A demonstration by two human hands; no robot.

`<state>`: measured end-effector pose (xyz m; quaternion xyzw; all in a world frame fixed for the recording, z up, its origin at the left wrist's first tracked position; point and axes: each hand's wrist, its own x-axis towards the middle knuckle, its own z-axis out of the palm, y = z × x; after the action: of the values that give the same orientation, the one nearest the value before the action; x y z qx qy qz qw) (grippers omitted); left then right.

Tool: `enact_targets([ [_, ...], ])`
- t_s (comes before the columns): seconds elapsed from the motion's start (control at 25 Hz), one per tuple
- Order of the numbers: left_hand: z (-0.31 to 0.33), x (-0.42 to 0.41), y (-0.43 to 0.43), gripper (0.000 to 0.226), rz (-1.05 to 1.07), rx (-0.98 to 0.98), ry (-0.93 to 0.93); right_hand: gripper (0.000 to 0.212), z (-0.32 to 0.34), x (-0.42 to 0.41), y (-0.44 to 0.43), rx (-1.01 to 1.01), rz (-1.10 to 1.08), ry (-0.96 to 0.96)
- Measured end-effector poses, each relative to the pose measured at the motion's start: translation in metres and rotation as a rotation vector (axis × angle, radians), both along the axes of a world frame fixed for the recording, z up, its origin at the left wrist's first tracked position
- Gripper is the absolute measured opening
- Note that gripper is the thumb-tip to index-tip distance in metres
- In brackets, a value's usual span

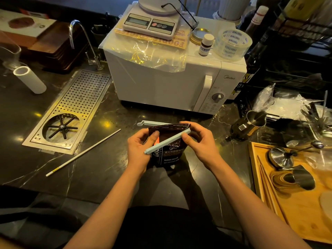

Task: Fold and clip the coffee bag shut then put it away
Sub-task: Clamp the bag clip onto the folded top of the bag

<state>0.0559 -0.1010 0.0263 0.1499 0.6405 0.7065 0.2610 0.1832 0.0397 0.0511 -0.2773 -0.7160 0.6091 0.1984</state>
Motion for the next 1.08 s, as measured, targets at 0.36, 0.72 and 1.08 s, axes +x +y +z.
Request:
enact_targets([
  [0.36,0.001,0.005,0.003,0.018,0.041,0.057,-0.111,0.017,-0.008,-0.005,-0.017,-0.135,-0.134,0.079],
  [0.72,-0.003,0.008,-0.001,0.065,0.111,-0.005,-0.025,0.012,-0.011,-0.008,-0.026,-0.192,-0.228,0.129],
  [1.08,0.014,-0.025,-0.015,0.074,-0.191,-0.302,0.444,0.012,-0.014,-0.010,-0.029,-0.135,-0.256,0.091],
])
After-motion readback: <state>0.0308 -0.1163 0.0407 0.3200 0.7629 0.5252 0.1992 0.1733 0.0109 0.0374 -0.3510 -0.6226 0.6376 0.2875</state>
